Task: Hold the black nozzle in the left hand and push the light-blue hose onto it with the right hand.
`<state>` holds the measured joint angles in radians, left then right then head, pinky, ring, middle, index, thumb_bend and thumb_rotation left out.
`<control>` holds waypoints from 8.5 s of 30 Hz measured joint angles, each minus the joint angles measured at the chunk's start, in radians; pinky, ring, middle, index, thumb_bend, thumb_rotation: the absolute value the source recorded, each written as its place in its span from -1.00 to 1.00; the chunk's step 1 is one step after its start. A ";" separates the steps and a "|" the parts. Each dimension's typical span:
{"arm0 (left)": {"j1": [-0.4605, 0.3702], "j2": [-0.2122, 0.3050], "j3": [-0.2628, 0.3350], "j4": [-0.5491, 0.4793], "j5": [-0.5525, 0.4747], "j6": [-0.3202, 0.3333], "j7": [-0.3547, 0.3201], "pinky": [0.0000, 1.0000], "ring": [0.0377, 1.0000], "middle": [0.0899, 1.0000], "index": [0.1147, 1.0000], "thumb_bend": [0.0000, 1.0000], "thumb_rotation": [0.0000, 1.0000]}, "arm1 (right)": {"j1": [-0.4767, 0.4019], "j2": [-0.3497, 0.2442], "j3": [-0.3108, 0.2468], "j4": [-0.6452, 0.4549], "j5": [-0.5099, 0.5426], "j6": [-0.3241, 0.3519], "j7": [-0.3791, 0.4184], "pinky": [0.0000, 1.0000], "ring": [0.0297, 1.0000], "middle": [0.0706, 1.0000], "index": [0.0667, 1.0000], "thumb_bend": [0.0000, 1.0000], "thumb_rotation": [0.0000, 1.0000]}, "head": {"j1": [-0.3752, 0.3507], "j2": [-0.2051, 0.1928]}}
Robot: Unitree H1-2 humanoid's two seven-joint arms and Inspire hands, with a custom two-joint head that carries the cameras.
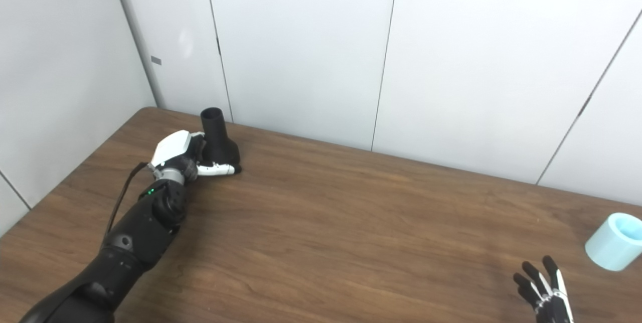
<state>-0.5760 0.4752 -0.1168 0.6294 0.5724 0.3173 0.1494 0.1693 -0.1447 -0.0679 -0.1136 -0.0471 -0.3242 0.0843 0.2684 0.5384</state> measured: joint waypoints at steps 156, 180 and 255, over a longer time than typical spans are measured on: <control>0.469 -0.293 -0.359 -0.680 0.427 -0.186 0.038 1.00 0.46 -0.13 -0.17 0.05 -1.00 | 0.026 0.095 0.128 -0.080 -0.289 0.144 -0.117 0.78 0.68 0.52 0.61 0.02 1.00 | -0.328 0.143; 0.464 -0.305 -0.373 -0.669 0.406 -0.222 0.031 1.00 0.37 -0.14 -0.16 0.05 -1.00 | 0.013 0.127 0.108 -0.190 -0.080 0.320 -0.085 0.68 0.75 0.71 0.75 0.12 0.71 | -0.408 0.166; 0.428 -0.273 -0.378 -0.638 0.397 -0.300 0.013 1.00 0.29 -0.15 -0.15 0.05 -1.00 | -0.695 -0.579 0.222 0.468 -0.582 0.514 0.161 0.31 0.43 0.54 0.60 0.77 -0.87 | -0.569 0.202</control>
<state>-0.1482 0.2018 -0.4945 -0.0088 0.9691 0.0175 0.1625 -0.5256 -0.7241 0.1541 0.3546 -0.6286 0.1896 0.2450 -0.3007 0.7409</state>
